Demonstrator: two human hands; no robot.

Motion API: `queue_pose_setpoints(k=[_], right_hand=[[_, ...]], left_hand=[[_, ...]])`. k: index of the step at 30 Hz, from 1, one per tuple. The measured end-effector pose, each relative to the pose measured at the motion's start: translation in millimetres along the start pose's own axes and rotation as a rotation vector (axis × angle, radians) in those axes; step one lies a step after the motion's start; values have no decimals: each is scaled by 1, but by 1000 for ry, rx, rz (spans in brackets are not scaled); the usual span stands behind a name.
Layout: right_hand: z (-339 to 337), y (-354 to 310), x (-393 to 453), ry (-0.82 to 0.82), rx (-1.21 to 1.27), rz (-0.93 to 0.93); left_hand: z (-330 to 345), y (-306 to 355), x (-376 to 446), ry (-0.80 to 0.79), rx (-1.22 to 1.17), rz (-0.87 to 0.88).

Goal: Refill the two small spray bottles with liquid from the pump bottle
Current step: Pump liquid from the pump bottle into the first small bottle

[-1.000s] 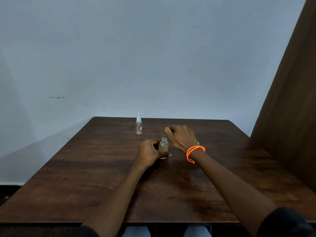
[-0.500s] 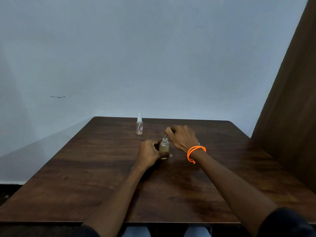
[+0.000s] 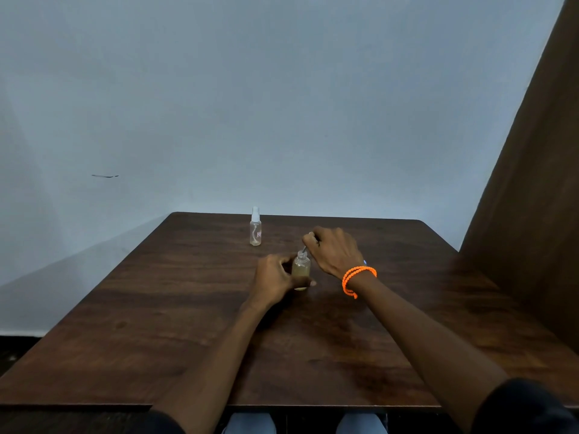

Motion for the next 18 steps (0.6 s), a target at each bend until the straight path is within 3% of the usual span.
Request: queue_pose_setpoints(k=[18], right_hand=[[4, 4, 1, 15, -75, -51]], left_hand=[[-2, 1, -1, -6, 6, -13]])
Point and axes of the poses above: each hand's wrist, its own x-axis towards the middle knuckle, its own z-axis out of the palm, y = z × x, the point moved 1 cm from there along x, towards the middle knuckle, and after that the axes turned 13 degrees about y, right-handed, at the moved point
